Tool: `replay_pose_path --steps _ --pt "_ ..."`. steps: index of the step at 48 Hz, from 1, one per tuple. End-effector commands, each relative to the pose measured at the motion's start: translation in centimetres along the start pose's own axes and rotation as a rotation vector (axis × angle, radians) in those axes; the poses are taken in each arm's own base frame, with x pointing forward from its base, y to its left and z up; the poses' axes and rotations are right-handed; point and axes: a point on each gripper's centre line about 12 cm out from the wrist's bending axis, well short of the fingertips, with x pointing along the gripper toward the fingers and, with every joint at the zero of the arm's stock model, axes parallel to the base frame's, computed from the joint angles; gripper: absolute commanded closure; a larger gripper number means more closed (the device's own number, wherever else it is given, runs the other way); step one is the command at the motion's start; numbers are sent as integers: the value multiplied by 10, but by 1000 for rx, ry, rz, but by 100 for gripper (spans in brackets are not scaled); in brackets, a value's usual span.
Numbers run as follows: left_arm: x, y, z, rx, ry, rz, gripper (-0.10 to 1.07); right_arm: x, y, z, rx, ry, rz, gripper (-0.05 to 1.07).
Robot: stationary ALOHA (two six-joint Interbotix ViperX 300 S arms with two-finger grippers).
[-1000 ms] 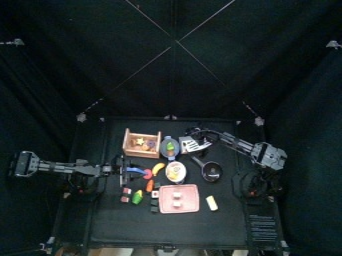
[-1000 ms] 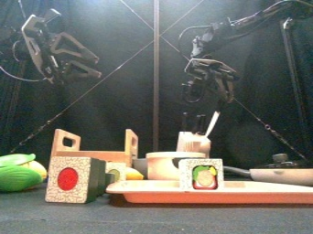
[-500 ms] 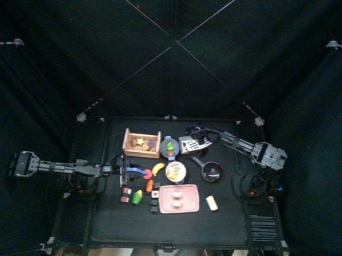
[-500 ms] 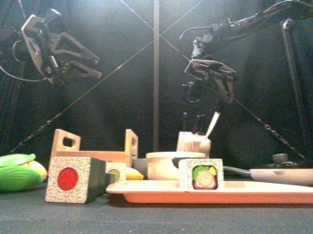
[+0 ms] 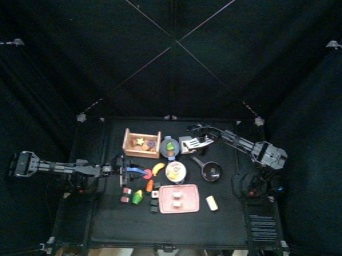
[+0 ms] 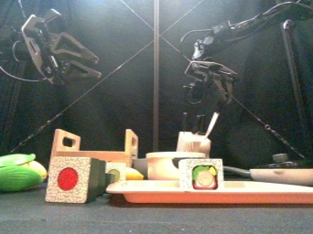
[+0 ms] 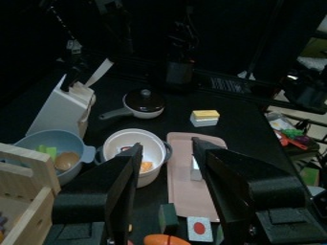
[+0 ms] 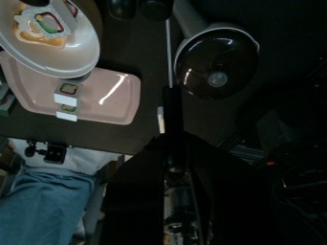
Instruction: Place pairing knife back in holder
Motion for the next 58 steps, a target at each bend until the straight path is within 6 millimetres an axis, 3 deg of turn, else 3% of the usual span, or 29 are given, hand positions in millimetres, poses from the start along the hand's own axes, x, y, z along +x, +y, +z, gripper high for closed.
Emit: replay_pose_path --steps 1,31,35,40,47,55,58 --pt "1 0 5 2 -14 1 14 -15 1 -3 -8 -34 38 52" --pt "1 0 4 4 -9 0 14 -7 0 18 21 -104 36 50" --pt "1 0 3 4 -6 1 14 -6 1 21 21 -124 46 45" --pt "1 0 4 4 -9 0 14 -6 3 23 21 -142 57 28" --pt "1 0 3 5 -8 0 14 -6 1 24 23 -152 48 24" --pt "1 0 3 4 -8 1 14 -11 -1 16 6 -159 51 24" --pt "1 0 2 4 -6 1 14 -16 -3 -1 -22 -181 50 24"
